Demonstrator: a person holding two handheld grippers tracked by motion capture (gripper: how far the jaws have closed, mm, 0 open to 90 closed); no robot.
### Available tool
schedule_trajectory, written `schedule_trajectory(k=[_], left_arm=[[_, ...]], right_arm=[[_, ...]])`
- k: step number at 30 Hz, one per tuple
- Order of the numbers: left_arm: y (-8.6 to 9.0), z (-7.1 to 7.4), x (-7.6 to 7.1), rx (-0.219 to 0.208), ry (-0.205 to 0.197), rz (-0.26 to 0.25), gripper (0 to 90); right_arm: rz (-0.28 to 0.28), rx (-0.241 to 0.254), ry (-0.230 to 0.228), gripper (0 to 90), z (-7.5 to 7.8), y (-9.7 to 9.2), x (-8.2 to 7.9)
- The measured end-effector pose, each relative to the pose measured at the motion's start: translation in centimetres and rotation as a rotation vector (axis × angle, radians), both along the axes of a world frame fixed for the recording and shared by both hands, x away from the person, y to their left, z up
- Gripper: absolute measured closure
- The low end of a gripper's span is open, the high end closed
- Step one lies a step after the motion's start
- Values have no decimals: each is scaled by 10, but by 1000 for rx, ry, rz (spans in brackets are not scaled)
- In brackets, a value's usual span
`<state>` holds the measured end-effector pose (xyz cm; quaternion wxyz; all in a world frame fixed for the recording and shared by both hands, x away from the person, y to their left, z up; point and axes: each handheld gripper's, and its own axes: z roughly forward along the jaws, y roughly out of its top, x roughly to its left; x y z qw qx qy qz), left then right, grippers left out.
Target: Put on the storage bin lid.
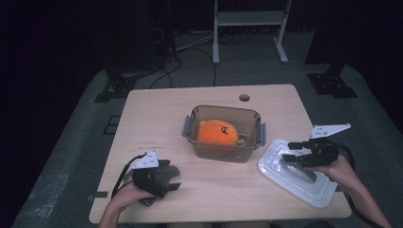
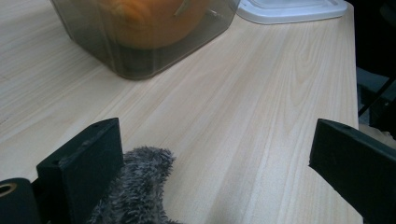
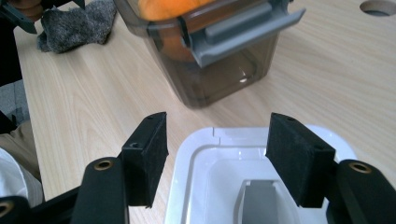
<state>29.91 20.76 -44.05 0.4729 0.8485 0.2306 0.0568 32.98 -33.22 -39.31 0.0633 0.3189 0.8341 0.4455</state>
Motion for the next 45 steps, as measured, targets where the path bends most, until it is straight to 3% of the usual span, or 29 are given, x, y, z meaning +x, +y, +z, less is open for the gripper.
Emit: schedule_trajectory(k=[14,36,45], left_arm=[[-3,1,-1,-5,1,-9,20],[-4,0,-1,-5,4,-12,20],[-3,0,-1,-4,3,-11,20]], right_arm=[[-62,-18,19,367,-30,-19,-16],[-106,-45,18,365,-46,-32,-21],[-120,-43,3,428,-52,-35,-23]])
